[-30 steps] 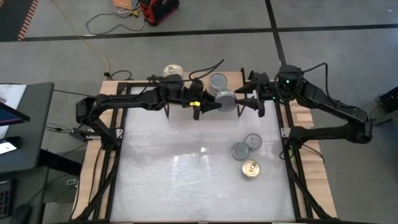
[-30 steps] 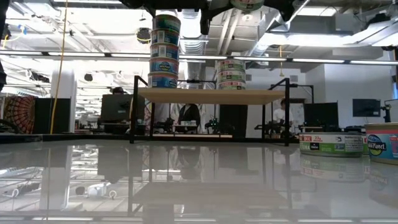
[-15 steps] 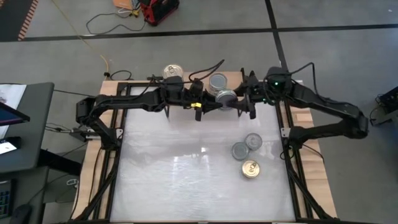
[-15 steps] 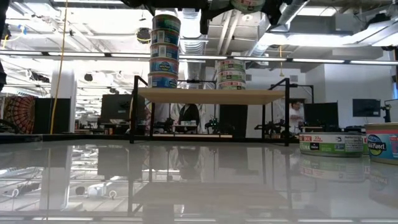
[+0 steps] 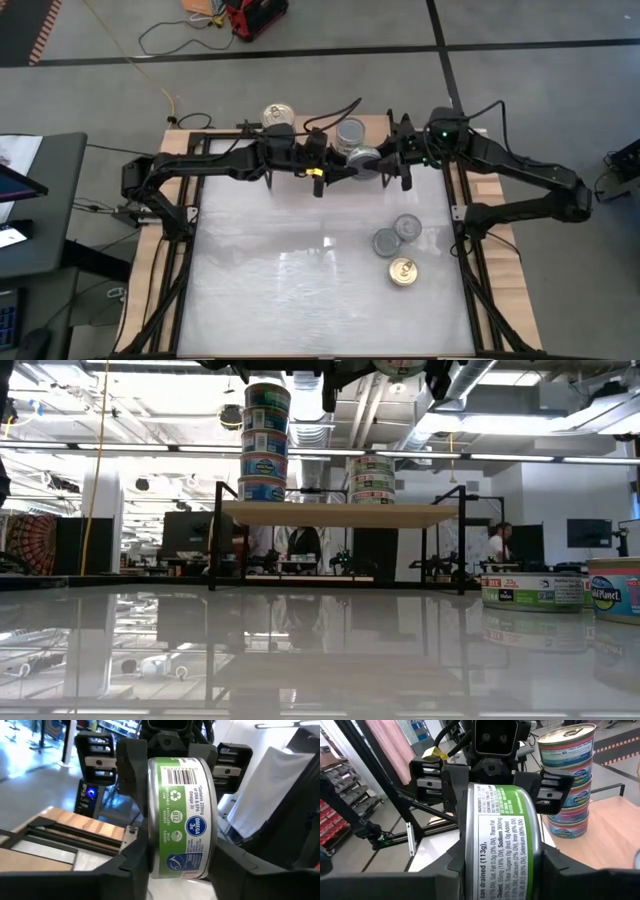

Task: Stack canned seafood by type on shelf
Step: Stack the green tuna can on top of the other green tuna cans on the shelf

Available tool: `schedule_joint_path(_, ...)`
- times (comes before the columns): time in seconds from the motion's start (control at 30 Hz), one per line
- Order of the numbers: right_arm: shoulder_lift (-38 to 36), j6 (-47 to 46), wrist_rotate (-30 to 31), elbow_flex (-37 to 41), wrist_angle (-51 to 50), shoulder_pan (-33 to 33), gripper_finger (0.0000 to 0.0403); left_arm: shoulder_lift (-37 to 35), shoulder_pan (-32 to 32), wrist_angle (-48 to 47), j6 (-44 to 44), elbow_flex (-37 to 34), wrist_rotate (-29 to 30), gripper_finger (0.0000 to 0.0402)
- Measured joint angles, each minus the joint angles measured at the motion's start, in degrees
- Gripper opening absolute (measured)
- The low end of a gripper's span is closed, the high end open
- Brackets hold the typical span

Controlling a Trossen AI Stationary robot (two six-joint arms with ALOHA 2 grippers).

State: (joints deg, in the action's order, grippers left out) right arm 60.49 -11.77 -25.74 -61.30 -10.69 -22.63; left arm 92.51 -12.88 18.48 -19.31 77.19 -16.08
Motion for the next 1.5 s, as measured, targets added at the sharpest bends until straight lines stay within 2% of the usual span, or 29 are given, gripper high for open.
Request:
schedule_joint_path(0.17,-1.4,-0.6,-0.2,0.0,-0.4,0.0,0.0160,-0.4,0.9,0.0,6.7,0.0,1.7,0.0248)
schedule_joint_path(0.3,-3.3,-1.7,-0.2,0.0,-1.0,0.0,0.0157,-2.3,1.1,-0.4,12.5,0.0,6.7,0.0284)
schedule_joint_path(0.43,-4.9,-3.5,-0.3,0.0,-1.8,-0.6,0.0157,-6.7,3.1,-2.2,25.2,0.0,16.1,0.0290)
schedule_joint_path(0.6,-3.6,-9.0,0.1,0.0,-2.7,-4.8,0.0161,-9.7,10.4,-6.9,45.2,0.0,28.3,0.0288)
schedule_joint_path(0.8,1.9,-13.7,-0.4,0.0,-3.0,-12.1,0.0158,-9.0,19.9,-13.3,57.6,-1.7,38.0,0.0288)
schedule_joint_path(0.97,7.3,-16.1,-4.7,0.0,-2.7,-17.3,0.0162,-9.2,25.5,-9.3,58.7,-9.1,41.3,0.0288)
schedule_joint_path(1.17,11.0,-16.9,-11.6,-1.8,-1.9,-21.5,0.0159,-9.5,31.7,2.5,61.2,-19.3,46.8,0.0288)
schedule_joint_path(1.5,17.3,-18.4,-15.8,-10.2,-6.5,-25.2,0.0159,-9.4,34.5,4.8,47.7,-26.9,44.9,0.0288)
